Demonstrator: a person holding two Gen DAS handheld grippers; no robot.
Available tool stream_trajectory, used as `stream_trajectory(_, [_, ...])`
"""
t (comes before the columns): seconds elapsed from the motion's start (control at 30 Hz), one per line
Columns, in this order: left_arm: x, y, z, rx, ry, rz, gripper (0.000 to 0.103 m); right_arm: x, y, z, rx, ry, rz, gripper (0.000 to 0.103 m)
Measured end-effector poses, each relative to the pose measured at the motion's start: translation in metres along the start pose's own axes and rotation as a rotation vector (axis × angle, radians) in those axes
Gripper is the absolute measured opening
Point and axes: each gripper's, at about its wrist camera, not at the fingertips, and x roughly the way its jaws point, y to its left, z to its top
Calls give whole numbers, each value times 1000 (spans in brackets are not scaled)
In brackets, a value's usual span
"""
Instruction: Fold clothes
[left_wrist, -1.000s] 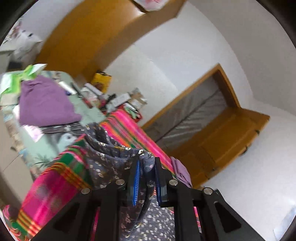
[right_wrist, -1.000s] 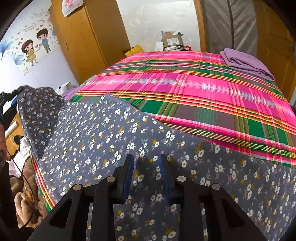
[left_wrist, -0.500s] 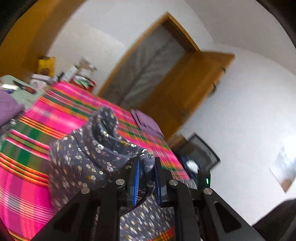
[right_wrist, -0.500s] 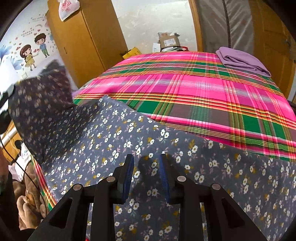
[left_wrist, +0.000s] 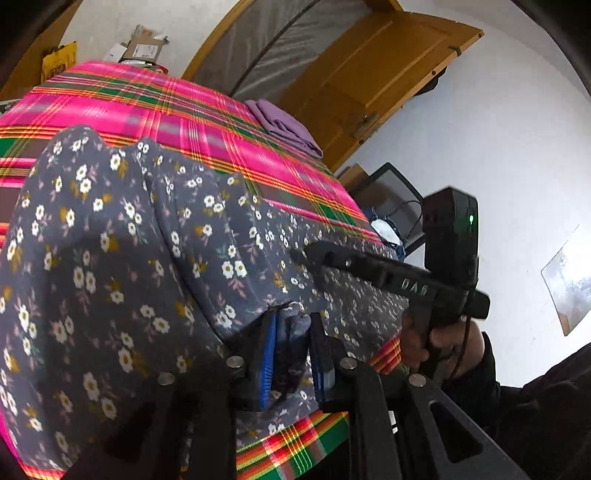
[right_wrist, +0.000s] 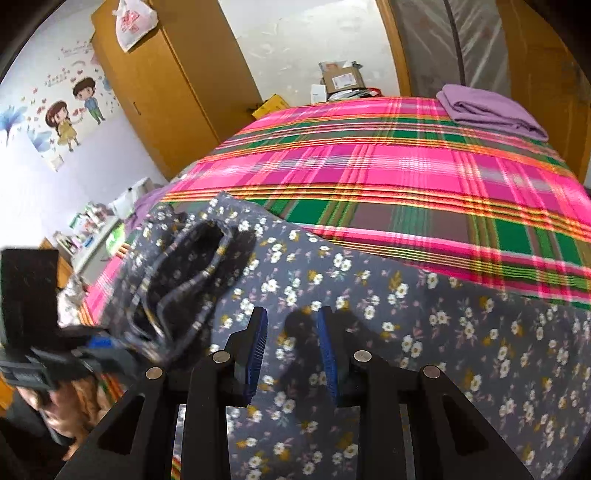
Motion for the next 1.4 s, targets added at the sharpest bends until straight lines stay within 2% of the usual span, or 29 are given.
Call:
stream_trajectory(0.07, [-4, -4, -1, 11, -1, -5, 21, 0, 0, 3, 25, 0, 41, 30])
stream_trajectory(0.1, [-9, -4, -1, 11, -12, -4, 21, 0, -1, 5, 41, -2, 64, 34])
stream_trajectory(0.17, [-23, -3, 0, 5, -50, 4, 22, 0, -1, 9, 68, -8, 107, 38])
stream_trajectory(0.23, [-37, -1, 0, -2, -88, 12, 22, 1, 2, 13, 91, -13, 148, 47])
stream_trajectory(0.3, [-51, 1, 1, -8, -126, 19, 22, 4, 4, 19, 112, -14, 193, 49])
stream_trajectory(0.4, [-72, 4, 2, -18, -182, 31, 22, 13, 9, 27, 134, 2, 249, 49])
stream_trajectory(0.57, [-86, 32, 0, -109, -225, 232, 21, 34, 20, 35, 139, 57, 307, 50])
stream_trajectory(0.67, [-92, 44, -5, -144, -245, 305, 22, 50, 27, 39, 137, 96, 327, 50])
stream_trajectory(0.97, [-87, 67, -17, -195, -231, 320, 22, 82, 36, 53, 165, 155, 376, 49])
stream_trajectory(1.0, [-84, 70, -18, -201, -226, 318, 22, 84, 36, 55, 163, 155, 374, 46])
stream_trajectory(1.03, [-82, 72, -19, -207, -222, 316, 22, 87, 37, 56, 158, 152, 365, 26])
stream_trajectory(1.07, [-81, 75, -19, -211, -219, 314, 22, 88, 36, 57, 153, 146, 348, 11])
stream_trajectory(1.1, [-81, 76, -20, -212, -220, 311, 22, 87, 35, 57, 153, 136, 343, 7])
stream_trajectory(1.27, [-82, 78, -24, -210, -227, 294, 21, 49, 26, 51, 156, -30, 341, 7])
stream_trajectory(1.3, [-81, 79, -24, -210, -227, 291, 21, 45, 23, 50, 163, -41, 331, 7])
stream_trajectory(1.4, [-81, 78, -23, -205, -225, 295, 21, 65, 11, 43, 219, 54, 285, 11])
